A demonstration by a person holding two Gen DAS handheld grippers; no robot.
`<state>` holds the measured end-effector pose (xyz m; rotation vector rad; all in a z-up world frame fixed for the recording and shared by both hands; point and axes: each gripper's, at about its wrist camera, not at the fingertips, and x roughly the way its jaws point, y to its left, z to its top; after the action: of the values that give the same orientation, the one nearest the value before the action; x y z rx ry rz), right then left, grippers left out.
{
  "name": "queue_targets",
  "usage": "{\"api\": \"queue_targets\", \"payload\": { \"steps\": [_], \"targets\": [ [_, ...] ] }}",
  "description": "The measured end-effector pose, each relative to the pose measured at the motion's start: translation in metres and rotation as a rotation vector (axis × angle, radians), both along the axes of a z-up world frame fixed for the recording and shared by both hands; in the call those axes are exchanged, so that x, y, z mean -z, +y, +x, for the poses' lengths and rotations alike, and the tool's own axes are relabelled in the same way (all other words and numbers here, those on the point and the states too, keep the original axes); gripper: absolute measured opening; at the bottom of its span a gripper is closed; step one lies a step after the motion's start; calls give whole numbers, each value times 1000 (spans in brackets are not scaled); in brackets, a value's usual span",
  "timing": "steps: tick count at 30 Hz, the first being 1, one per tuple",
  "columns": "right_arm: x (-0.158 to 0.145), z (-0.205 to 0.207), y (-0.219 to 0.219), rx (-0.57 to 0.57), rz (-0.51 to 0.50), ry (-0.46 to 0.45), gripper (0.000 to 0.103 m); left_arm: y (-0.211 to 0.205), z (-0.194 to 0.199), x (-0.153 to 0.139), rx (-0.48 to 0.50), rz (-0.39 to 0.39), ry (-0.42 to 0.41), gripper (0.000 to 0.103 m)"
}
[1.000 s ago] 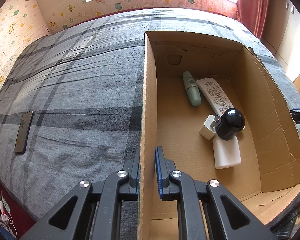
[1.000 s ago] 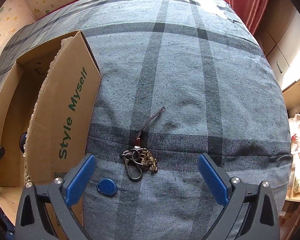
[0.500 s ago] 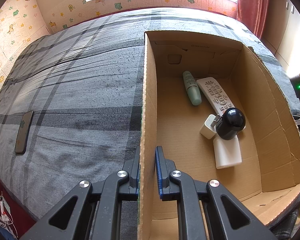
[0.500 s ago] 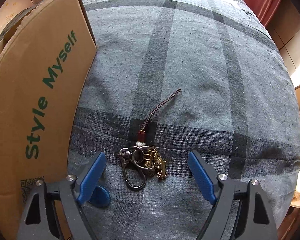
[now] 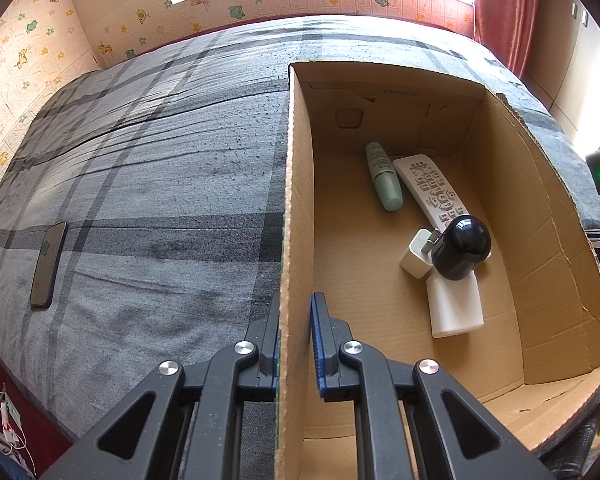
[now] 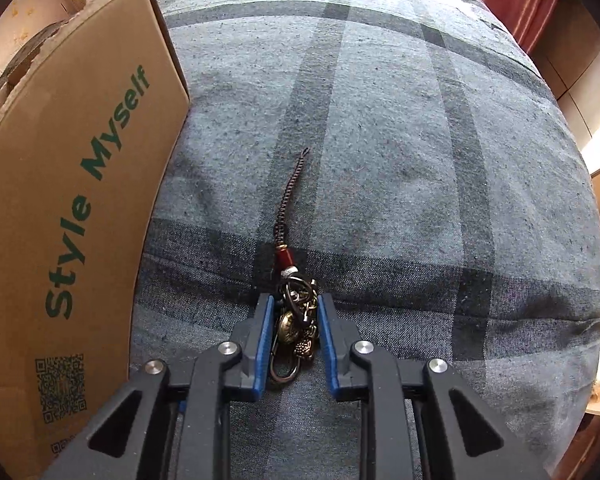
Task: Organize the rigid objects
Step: 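Grasp the brass keychain with the right gripper, then carry the keychain with the right gripper over the box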
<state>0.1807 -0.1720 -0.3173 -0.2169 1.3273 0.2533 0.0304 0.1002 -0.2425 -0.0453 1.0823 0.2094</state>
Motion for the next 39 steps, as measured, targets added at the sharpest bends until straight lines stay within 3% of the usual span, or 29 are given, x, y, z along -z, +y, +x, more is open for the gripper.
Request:
{"api": "queue_targets", "payload": {
  "steps": [17,39],
  "targets": [
    [-64,-11,-15,-4,19,-94,17,0,0,0,-1,-1,-3,13],
    [-153,-19,22,-89,70,-204,17,-1,1,0,0,1,-2,13]
  ]
}}
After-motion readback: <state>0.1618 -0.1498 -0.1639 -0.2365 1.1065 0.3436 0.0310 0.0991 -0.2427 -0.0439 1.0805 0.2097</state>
